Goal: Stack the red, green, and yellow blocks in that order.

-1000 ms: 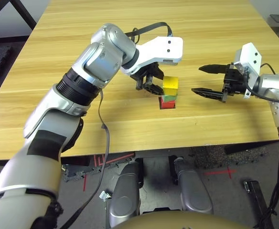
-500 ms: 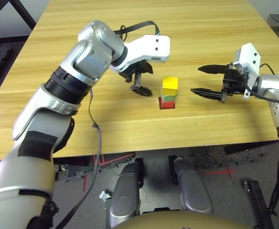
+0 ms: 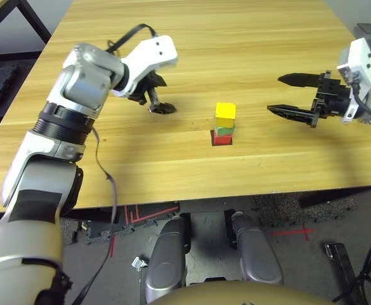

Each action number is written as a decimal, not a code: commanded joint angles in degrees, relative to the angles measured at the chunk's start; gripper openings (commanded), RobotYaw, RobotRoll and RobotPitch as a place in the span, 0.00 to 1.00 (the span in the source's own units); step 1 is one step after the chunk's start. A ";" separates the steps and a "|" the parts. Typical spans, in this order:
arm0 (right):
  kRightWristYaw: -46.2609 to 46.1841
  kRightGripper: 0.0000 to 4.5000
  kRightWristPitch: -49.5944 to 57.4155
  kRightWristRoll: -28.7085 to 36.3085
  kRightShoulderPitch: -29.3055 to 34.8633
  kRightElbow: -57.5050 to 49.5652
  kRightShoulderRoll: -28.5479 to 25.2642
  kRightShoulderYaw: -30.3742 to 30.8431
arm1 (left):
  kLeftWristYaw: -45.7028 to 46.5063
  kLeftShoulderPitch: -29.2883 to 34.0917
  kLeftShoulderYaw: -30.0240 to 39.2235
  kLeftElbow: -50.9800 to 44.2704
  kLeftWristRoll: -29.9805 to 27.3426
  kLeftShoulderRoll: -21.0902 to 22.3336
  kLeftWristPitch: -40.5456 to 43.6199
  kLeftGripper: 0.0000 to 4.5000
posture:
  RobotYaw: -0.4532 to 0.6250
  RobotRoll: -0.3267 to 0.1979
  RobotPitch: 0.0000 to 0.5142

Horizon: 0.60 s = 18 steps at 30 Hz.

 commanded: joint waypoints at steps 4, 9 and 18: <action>-16.78 1.00 -8.21 -6.83 -7.33 13.17 3.80 -3.31 | 29.08 0.45 11.72 11.43 1.26 -3.95 -11.80 1.00 | 0.70 0.85 0.41; -25.00 1.00 -13.17 -7.71 -9.89 18.80 6.16 -6.12 | 41.16 4.80 17.80 6.27 -1.11 -8.77 -14.61 1.00 | 0.69 0.86 0.42; -40.56 1.00 -22.33 -8.24 -7.77 22.51 7.31 -13.18 | 58.05 23.78 26.13 -14.59 -0.83 -15.29 -19.86 1.00 | 0.68 0.87 0.46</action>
